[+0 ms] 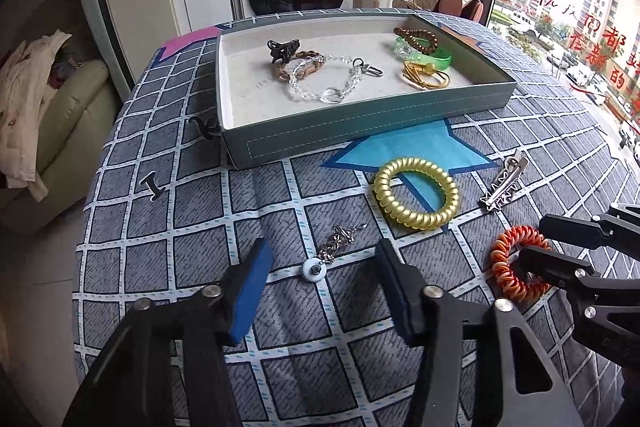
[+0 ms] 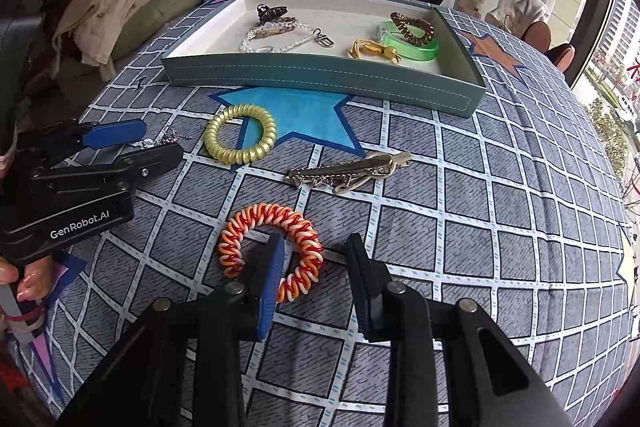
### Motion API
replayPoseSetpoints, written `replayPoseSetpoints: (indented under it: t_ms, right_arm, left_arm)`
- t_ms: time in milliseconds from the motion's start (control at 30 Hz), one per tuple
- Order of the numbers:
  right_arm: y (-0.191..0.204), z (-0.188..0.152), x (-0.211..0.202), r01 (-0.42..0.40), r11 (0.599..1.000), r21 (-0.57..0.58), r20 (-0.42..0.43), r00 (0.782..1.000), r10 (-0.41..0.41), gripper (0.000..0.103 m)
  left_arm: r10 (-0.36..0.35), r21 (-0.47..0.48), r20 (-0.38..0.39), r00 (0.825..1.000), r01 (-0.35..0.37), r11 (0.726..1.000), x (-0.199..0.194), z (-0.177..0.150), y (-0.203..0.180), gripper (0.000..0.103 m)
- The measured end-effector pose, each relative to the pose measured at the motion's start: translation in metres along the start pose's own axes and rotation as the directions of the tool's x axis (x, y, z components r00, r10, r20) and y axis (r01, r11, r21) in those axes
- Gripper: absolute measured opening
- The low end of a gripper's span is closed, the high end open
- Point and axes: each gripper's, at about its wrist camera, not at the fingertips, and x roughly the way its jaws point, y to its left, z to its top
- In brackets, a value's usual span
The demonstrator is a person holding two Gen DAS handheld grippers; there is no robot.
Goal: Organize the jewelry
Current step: 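Grasp the silver bead keychain with the left tool while the right tool grasps the orange-white coil band, then carry the keychain and orange-white coil band over the tray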
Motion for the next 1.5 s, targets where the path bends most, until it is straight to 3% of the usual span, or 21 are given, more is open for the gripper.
replayPoseSetpoints:
  t_ms: [133,167,200,267,833,900,1000,1233,1400,1433,1467,1500]
  right_arm:
    - [0.0,0.0,0.0,0.0,1.0,0.011,-0.003,1.0,0.0,0.032]
    - [0.0,0.0,0.0,0.001,1.0,0.011,-0.004,1.0,-0.001,0.031]
    - [0.0,-0.001,0.0,0.002,1.0,0.011,-0.006,1.0,-0.002,0.026]
    - [0.001,0.0,-0.001,0.0,1.0,0.011,-0.009,1.0,0.0,0.016]
    - [-0.019,0.002,-0.017,-0.058,0.994,0.095,0.034,0.998,0.055,0.015]
    - [-0.023,0.003,-0.019,-0.063,0.993,0.104,0.043,0.997,0.059,0.015]
    - [-0.028,0.005,-0.023,-0.073,0.99,0.12,0.053,0.996,0.067,0.015]
    - [-0.038,0.009,-0.028,-0.079,0.986,0.144,0.069,0.995,0.07,0.015]
    - [-0.038,0.006,-0.027,-0.095,0.983,0.157,0.068,0.994,0.085,0.015]
    - [-0.038,0.005,-0.027,-0.098,0.982,0.159,0.067,0.994,0.088,0.015]
    - [-0.038,0.004,-0.026,-0.1,0.982,0.16,0.066,0.994,0.09,0.015]
    - [-0.038,0.004,-0.026,-0.103,0.981,0.162,0.065,0.993,0.094,0.015]
  left_arm:
    - [-0.009,0.021,-0.002,1.0,0.009,1.0,-0.002,0.0,-0.003,0.048]
    - [-0.011,0.026,-0.001,1.0,0.011,1.0,-0.002,0.0,-0.004,0.036]
    - [-0.012,0.027,-0.003,1.0,0.012,1.0,-0.003,0.0,-0.005,0.031]
    - [-0.02,0.016,-0.006,1.0,0.02,1.0,-0.003,0.0,-0.002,0.031]
    - [-0.102,-0.056,0.041,0.994,0.104,0.993,-0.031,0.006,0.001,0.031]
    - [-0.112,-0.068,0.049,0.993,0.115,0.991,-0.035,0.01,0.002,0.021]
    - [-0.122,-0.08,0.061,0.991,0.127,0.989,-0.039,0.015,0.003,0.021]
    - [-0.112,-0.085,0.072,0.991,0.118,0.989,-0.041,0.019,0.007,0.021]
    - [-0.051,-0.041,0.054,0.997,0.053,0.998,-0.037,0.005,0.004,0.022]
    - [-0.05,-0.045,0.045,0.998,0.052,0.998,-0.036,0.003,0.004,0.024]
    - [-0.042,-0.055,0.031,0.999,0.044,0.998,-0.035,0.0,0.005,0.041]
    - [-0.036,-0.067,0.027,0.999,0.038,0.997,-0.034,-0.002,0.006,0.084]
